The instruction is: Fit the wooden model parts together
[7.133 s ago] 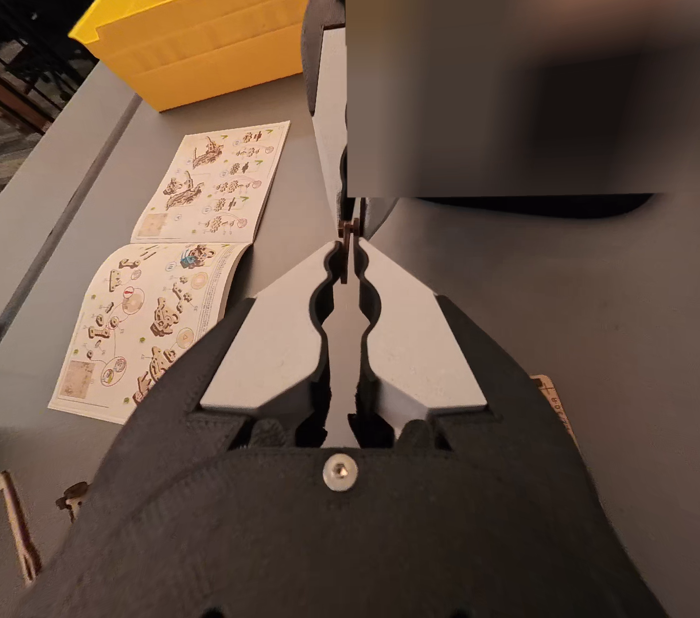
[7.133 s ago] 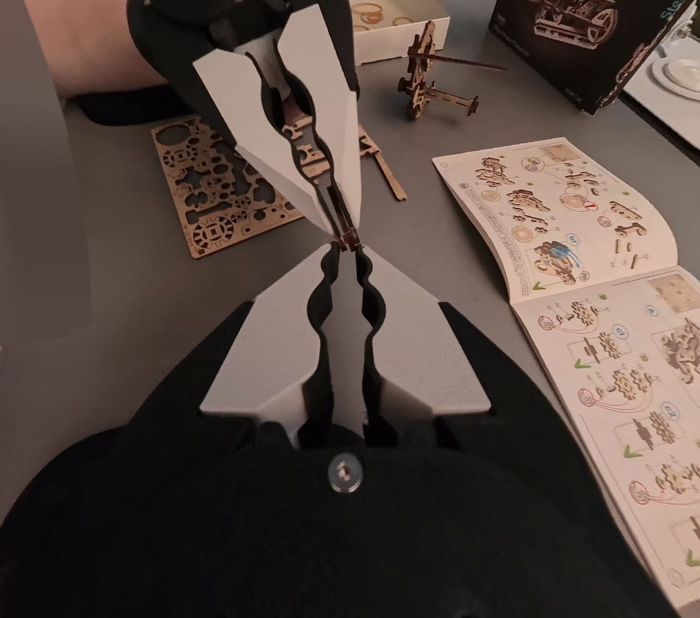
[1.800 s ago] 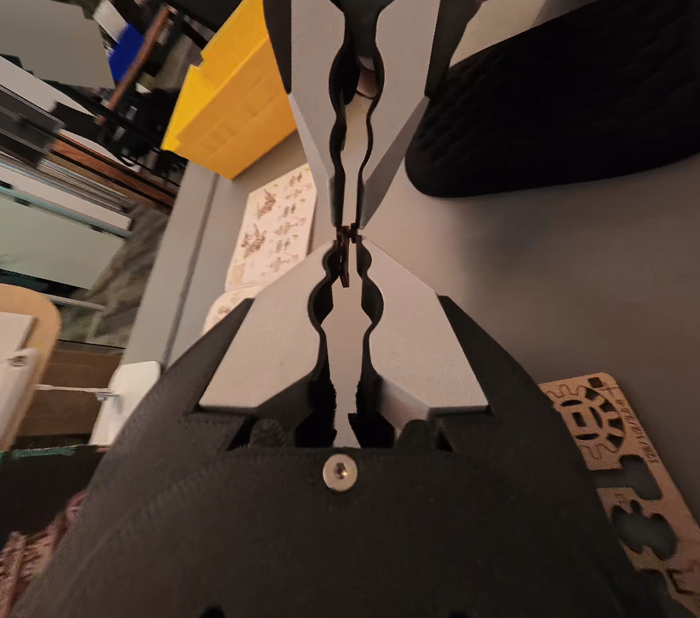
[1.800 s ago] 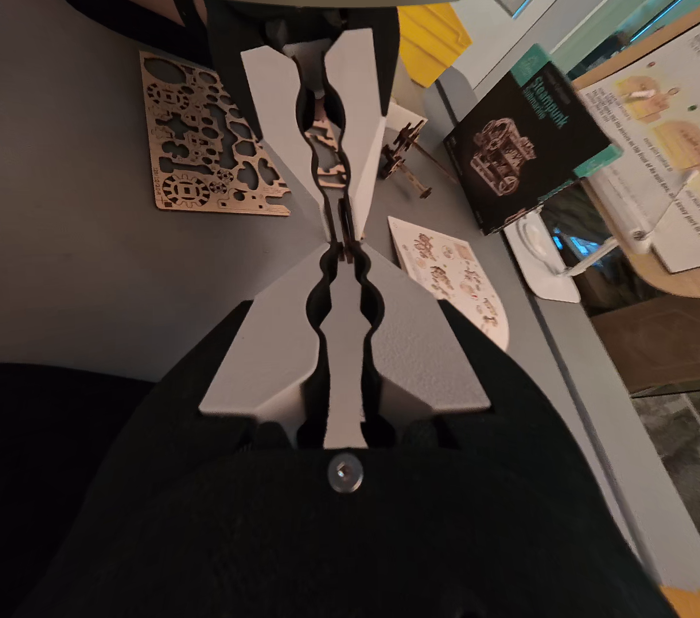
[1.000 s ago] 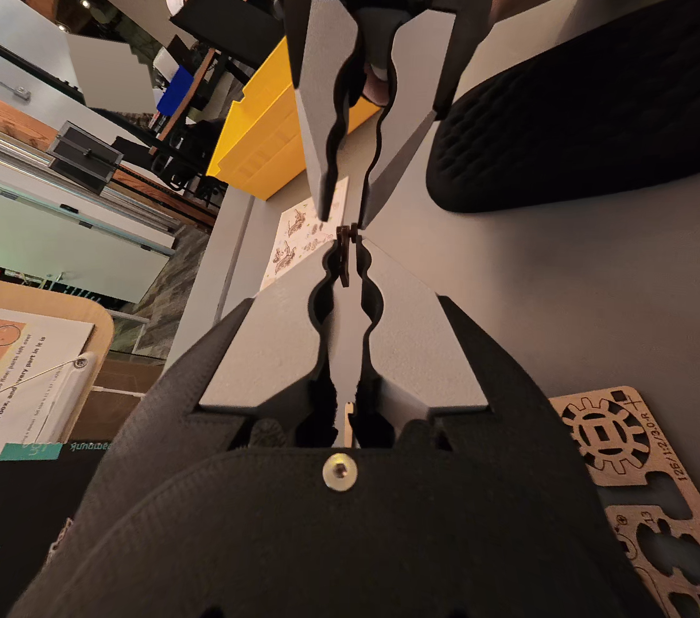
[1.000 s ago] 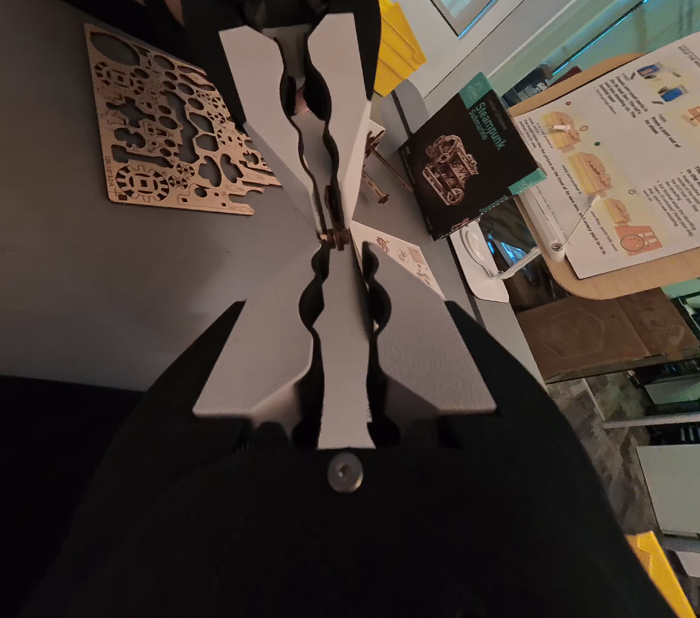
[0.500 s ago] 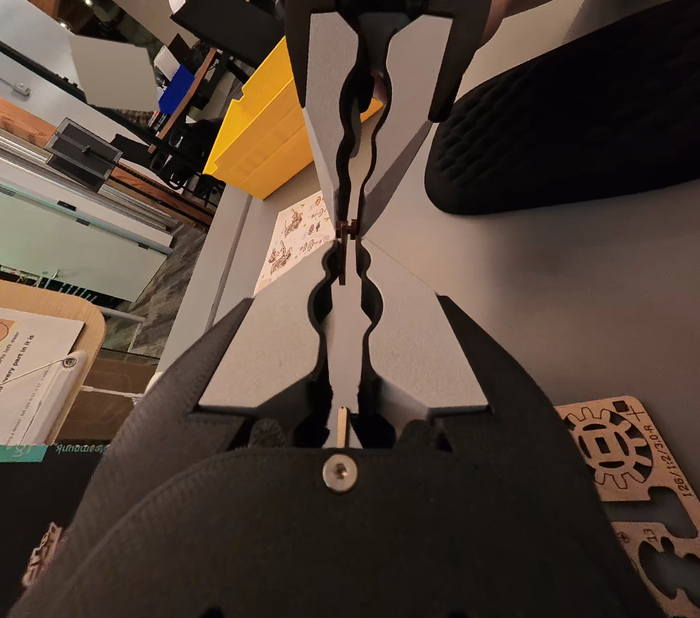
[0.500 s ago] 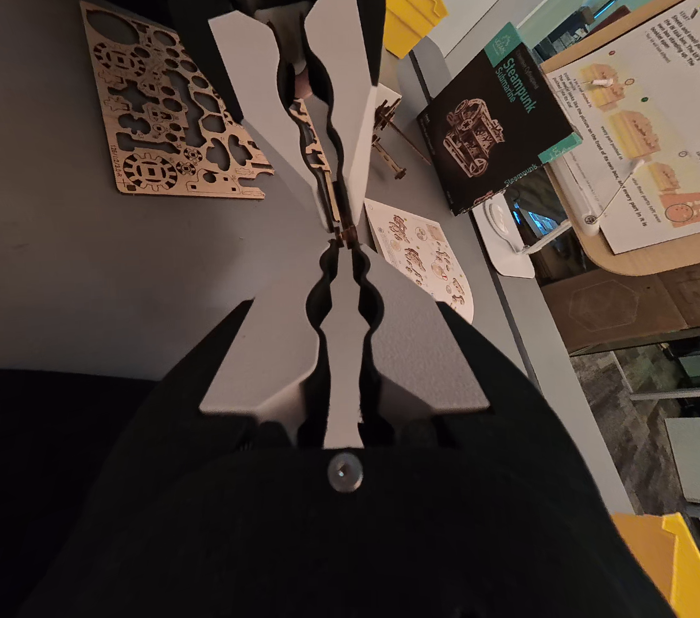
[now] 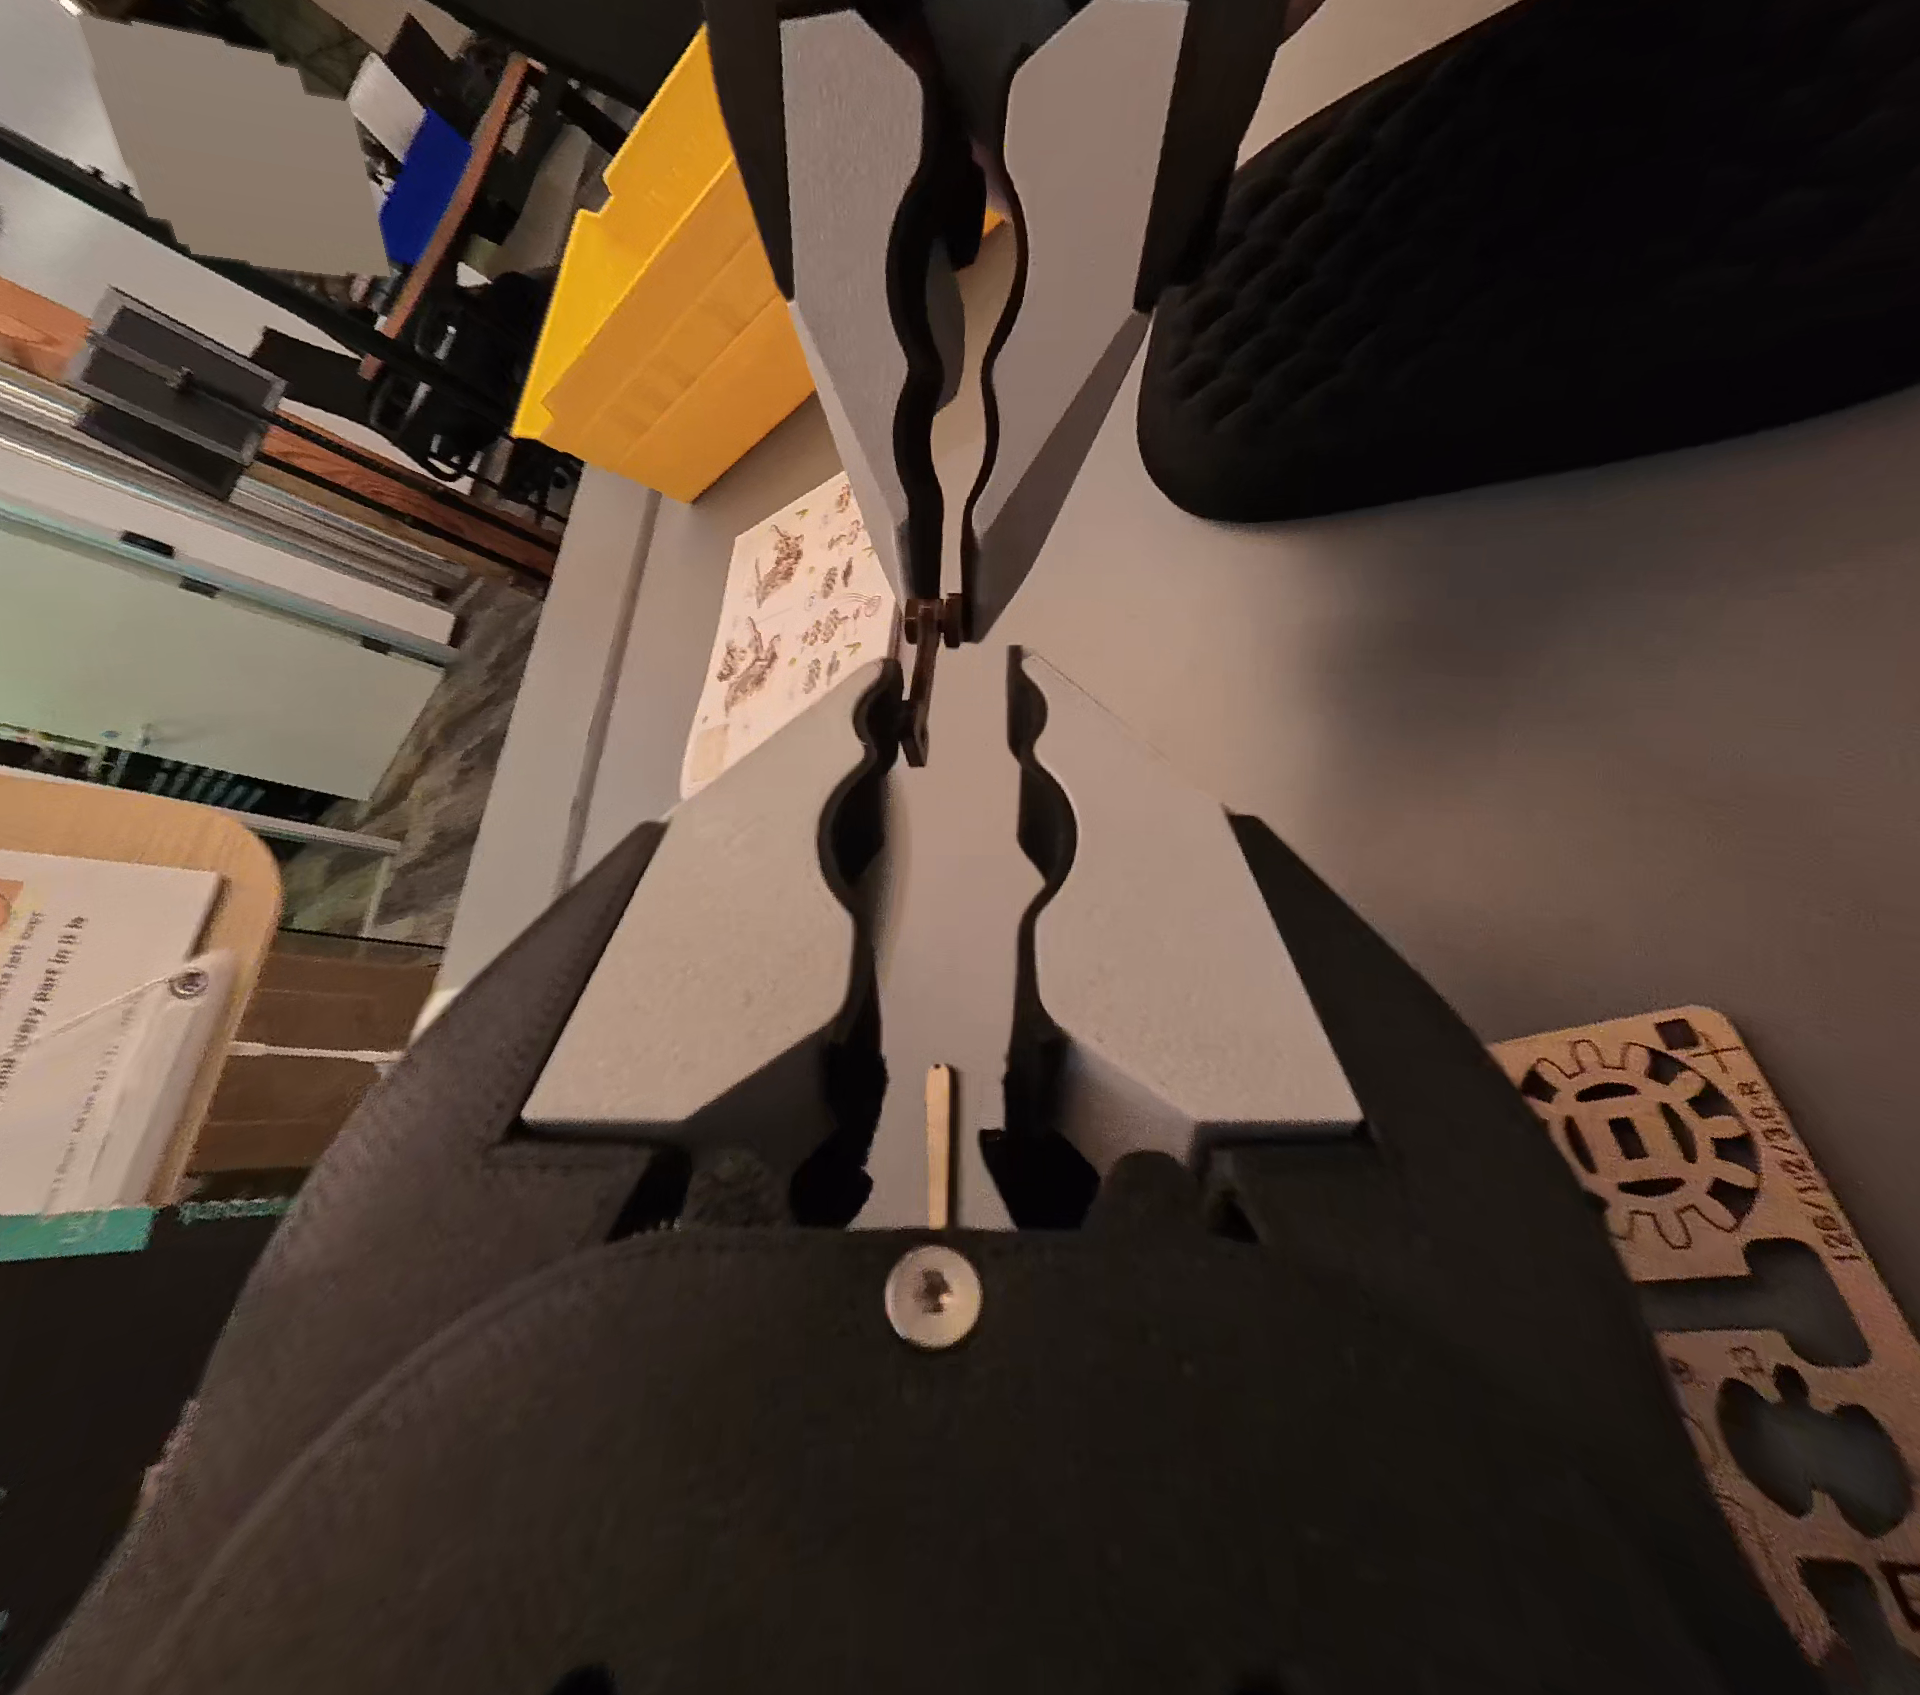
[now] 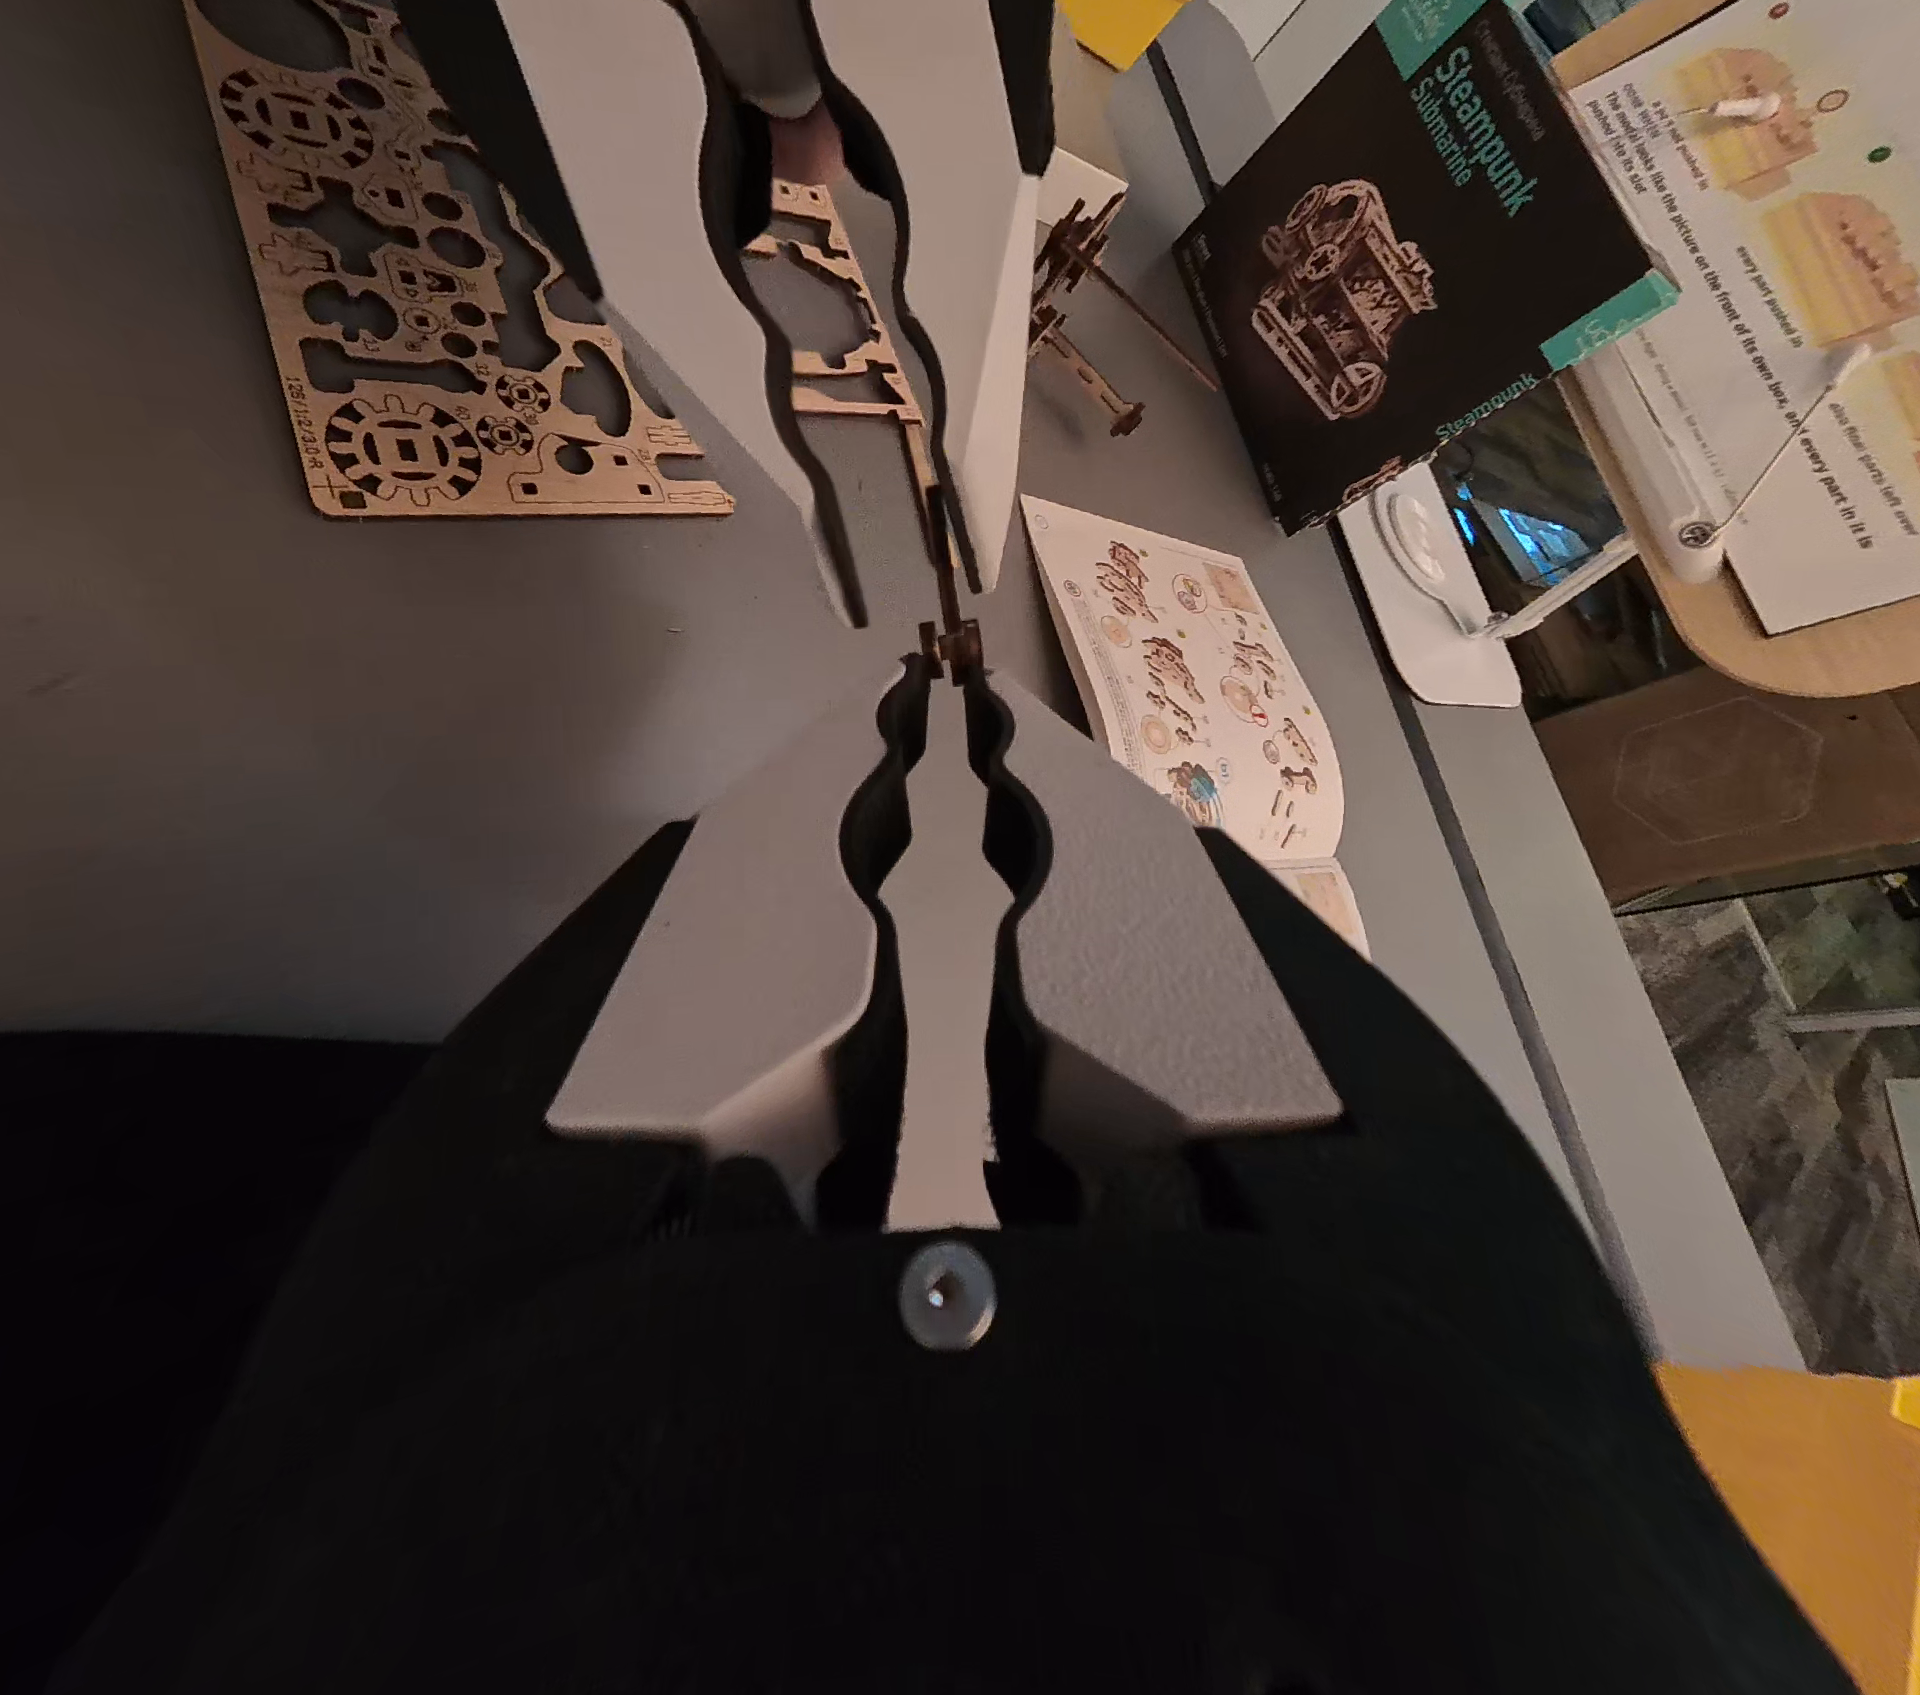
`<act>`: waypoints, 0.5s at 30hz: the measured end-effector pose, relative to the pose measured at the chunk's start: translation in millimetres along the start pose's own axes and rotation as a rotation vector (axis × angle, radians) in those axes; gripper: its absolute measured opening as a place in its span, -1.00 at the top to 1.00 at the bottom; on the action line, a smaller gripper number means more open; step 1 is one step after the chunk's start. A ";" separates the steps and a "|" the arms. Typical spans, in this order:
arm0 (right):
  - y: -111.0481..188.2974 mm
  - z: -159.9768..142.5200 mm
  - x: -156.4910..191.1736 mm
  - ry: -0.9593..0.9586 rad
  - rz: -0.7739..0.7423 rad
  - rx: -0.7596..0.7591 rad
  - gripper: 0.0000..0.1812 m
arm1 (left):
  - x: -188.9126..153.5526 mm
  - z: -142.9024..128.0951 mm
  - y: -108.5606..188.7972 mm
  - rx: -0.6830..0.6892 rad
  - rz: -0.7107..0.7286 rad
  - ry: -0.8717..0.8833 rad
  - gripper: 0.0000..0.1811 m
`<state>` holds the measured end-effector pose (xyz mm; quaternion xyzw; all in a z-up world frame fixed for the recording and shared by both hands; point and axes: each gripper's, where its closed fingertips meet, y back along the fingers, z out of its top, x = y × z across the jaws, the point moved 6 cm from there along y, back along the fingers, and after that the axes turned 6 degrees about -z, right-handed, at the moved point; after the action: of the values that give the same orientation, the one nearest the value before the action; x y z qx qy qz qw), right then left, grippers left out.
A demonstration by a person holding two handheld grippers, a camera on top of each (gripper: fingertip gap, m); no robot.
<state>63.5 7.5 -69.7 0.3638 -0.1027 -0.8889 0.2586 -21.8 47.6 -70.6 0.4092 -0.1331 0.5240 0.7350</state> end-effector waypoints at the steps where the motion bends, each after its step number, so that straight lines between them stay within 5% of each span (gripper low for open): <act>1: -0.4 -0.6 -0.2 -0.007 0.004 0.004 0.95 | 0.7 -0.1 0.1 -0.006 -0.011 0.029 0.80; 15: -7.1 -3.5 6.9 -0.027 0.048 0.042 0.95 | -4.8 -0.6 -3.6 -0.006 -0.061 0.041 0.98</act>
<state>59.1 9.8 -79.0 0.3547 -0.1335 -0.8850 0.2706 -20.8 44.5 -75.6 0.4000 -0.1069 0.5093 0.7545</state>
